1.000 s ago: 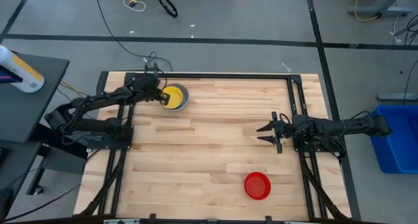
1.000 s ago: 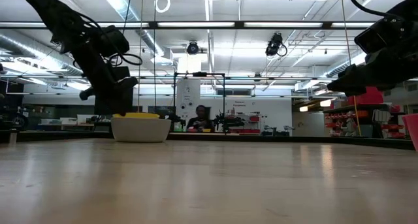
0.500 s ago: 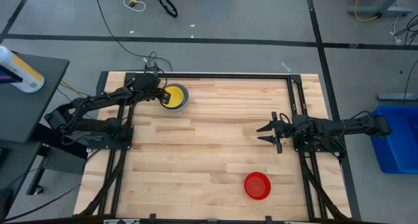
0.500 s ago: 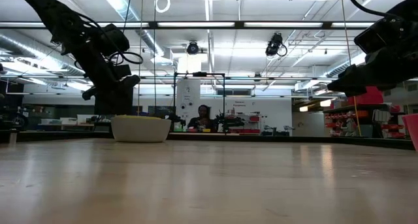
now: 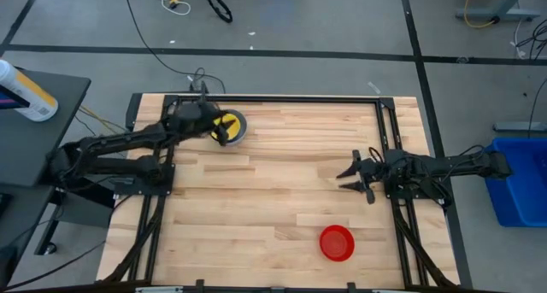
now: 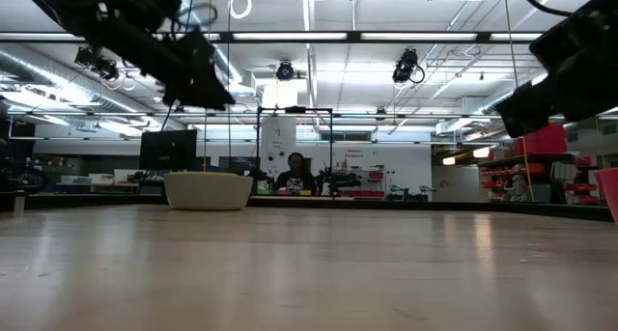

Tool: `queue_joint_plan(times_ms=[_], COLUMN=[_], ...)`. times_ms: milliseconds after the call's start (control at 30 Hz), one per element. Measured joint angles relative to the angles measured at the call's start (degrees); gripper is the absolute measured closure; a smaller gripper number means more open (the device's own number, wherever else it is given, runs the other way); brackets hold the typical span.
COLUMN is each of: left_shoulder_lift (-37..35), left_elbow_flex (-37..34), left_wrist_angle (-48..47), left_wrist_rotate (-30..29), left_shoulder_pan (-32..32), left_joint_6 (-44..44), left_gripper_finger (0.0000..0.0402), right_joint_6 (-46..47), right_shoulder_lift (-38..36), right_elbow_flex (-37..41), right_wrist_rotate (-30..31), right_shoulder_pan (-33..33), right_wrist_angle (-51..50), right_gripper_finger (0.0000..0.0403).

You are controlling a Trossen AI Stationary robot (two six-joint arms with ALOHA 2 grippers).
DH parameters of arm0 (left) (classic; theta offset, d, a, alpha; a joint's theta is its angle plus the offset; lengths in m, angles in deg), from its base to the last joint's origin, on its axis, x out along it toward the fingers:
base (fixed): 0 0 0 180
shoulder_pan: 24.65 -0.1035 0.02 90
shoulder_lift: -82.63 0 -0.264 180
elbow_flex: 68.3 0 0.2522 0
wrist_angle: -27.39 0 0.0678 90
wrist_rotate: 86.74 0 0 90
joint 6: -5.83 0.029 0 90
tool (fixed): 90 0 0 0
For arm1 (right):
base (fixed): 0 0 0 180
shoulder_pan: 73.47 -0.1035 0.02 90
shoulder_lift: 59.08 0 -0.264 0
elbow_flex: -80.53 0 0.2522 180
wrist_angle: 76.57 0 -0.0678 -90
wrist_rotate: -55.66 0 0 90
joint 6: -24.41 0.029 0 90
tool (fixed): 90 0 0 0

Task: Nest bowls inside each other
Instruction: Stack the red bowl on the yellow bowl

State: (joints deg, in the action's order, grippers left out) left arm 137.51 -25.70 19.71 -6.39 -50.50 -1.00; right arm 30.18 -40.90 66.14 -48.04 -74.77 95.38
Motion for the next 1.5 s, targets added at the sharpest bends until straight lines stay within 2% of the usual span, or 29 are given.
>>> queue_joint_plan(times_ms=[67, 133, 233, 367, 600, 667, 733, 900, 1000, 1067, 1200, 1333, 1500], left_shoulder_lift=[-2.3, -4.1, -5.1, -4.8, -2.8, -1.8, -0.2, 5.0, 8.9, 11.4, 14.8, 16.0, 16.1], left_elbow_flex=[0.0, 0.0, 0.0, 0.0, 0.1, 0.0, 0.0, 0.0, 0.0, 0.0, 0.0, 0.0, 0.0], left_wrist_angle=[-0.2, -0.5, 0.1, 1.1, 1.4, 1.2, 1.2, 1.5, 2.7, 4.2, 6.0, 5.9, 5.9], left_wrist_rotate=[-2.4, -4.3, -6.9, -12.5, -25.4, -28.6, -30.4, -30.1, -30.9, -32.3, -36.5, -41.8, -45.4], left_shoulder_pan=[5.6, 11.4, 20.7, 32.5, 47.5, 50.0, 51.6, 54.2, 55.8, 57.1, 59.4, 62.0, 65.1], left_joint_6=[0.1, -0.5, -1.5, -1.7, -1.9, -2.6, -3.5, -7.7, -9.2, -9.2, -8.9, -9.3, -9.4], left_gripper_finger=[0.0202, 0.0207, 0.0211, 0.0210, 0.0211, 0.0211, 0.0211, 0.0211, 0.0211, 0.0211, 0.0211, 0.0211, 0.0211], right_joint_6=[0.5, 1.8, 4.9, 8.9, 9.7, 8.6, 8.4, 11.4, 12.6, 12.0, 12.6, 15.8, 21.2], right_shoulder_lift=[0.6, 1.9, 5.7, 14.9, 33.3, 36.6, 39.1, 44.8, 49.2, 52.0, 55.4, 55.9, 55.8], right_elbow_flex=[0.0, 0.0, 0.0, 0.0, 0.0, 0.0, -0.2, -3.3, -7.9, -12.3, -24.1, -35.5, -44.4], right_wrist_rotate=[-5.3, -6.0, 0.3, 8.6, 9.1, 9.1, 9.6, 12.1, 13.3, 12.0, 6.1, 7.7, 7.5], right_shoulder_pan=[-1.0, -2.6, -5.0, -8.4, -14.0, -14.5, -14.5, -14.6, -15.2, -16.1, -17.8, -20.6, -23.5], right_wrist_angle=[3.9, 8.2, 13.5, 24.4, 56.1, 60.8, 60.9, 48.1, 39.6, 33.7, 12.2, -11.5, -26.6], right_gripper_finger=[0.0239, 0.0238, 0.0238, 0.0241, 0.0238, 0.0237, 0.0239, 0.0248, 0.0246, 0.0239, 0.0222, 0.0213, 0.0198])
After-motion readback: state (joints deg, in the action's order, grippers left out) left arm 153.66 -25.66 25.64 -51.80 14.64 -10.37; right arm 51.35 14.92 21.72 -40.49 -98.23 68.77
